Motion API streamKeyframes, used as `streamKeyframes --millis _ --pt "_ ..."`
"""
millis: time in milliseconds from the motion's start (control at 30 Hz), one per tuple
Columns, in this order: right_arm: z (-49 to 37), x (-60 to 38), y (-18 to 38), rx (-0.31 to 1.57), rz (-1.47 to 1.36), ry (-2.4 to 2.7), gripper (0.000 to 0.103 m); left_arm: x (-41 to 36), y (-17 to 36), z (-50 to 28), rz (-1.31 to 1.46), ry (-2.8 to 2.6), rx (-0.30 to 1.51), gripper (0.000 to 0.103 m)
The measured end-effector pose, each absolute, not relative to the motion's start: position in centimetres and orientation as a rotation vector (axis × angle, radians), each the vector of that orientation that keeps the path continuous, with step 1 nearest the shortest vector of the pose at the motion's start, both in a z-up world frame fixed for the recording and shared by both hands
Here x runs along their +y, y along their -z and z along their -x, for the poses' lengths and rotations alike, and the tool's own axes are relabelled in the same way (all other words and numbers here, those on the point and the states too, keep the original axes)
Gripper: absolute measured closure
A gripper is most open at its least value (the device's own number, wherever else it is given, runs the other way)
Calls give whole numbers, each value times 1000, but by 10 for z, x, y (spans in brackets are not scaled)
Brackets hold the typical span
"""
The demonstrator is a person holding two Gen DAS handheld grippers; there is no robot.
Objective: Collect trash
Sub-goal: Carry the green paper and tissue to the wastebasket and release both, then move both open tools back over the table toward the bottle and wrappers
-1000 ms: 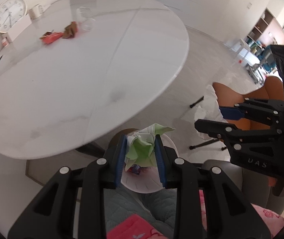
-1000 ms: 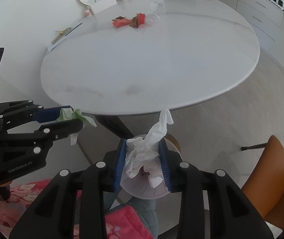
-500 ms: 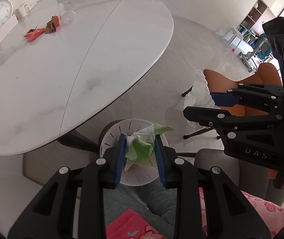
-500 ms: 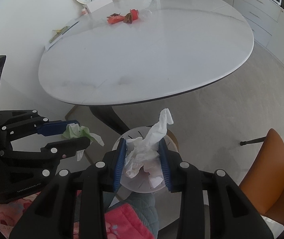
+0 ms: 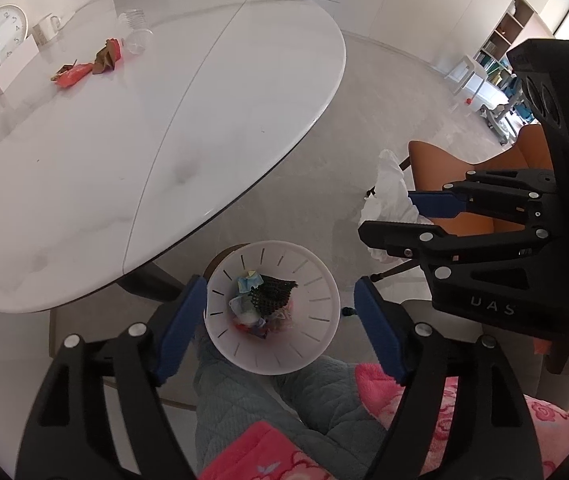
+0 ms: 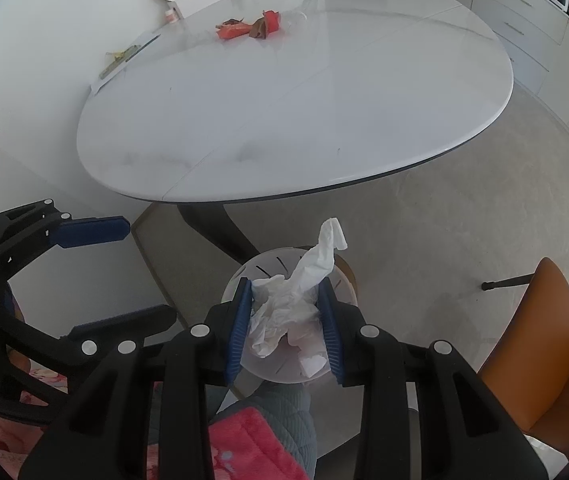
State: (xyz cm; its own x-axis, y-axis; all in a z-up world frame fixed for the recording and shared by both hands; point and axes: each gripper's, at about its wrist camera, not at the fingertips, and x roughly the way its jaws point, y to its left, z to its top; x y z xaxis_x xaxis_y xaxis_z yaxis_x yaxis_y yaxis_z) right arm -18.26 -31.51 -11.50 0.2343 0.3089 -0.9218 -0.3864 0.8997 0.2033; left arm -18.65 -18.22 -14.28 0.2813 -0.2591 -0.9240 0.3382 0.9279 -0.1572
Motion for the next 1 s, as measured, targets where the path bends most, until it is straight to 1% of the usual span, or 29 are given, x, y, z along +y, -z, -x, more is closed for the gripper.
streamKeyframes --millis 167,233,367,400,467,533,567,600,633,767,933,967,1000 --pt "182 -315 119 1255 76 -481 68 -174 139 184 -60 365 1215 28" --pt "183 -315 123 1265 78 -489 68 -164 134 180 -49 327 1200 23" --pt "187 -308 132 1285 94 -520 68 -143 128 176 -14 256 1185 22" --pt "188 -306 133 1290 98 -527 65 -135 127 174 1 232 1185 22" --pt "190 -303 137 1299 106 -541 57 -124 127 172 23 198 1187 22" --pt "192 -299 140 1304 116 -550 38 -112 128 170 49 166 1190 22" --pt "193 -296 142 1306 122 -552 34 -108 128 170 59 155 1191 22" --pt "193 -295 142 1305 124 -553 25 -103 128 169 68 141 1193 22" --pt "193 -295 142 1304 126 -551 21 -99 128 168 74 132 1193 22" --pt "189 -294 141 1304 121 -539 19 -90 129 168 81 109 1191 22" --pt "178 -297 131 1278 95 -504 3 -83 127 164 83 93 1184 21" --pt "174 -297 127 1272 85 -495 2 -82 126 163 80 88 1182 20" --pt "171 -299 125 1268 79 -492 2 -80 123 161 76 77 1177 16"
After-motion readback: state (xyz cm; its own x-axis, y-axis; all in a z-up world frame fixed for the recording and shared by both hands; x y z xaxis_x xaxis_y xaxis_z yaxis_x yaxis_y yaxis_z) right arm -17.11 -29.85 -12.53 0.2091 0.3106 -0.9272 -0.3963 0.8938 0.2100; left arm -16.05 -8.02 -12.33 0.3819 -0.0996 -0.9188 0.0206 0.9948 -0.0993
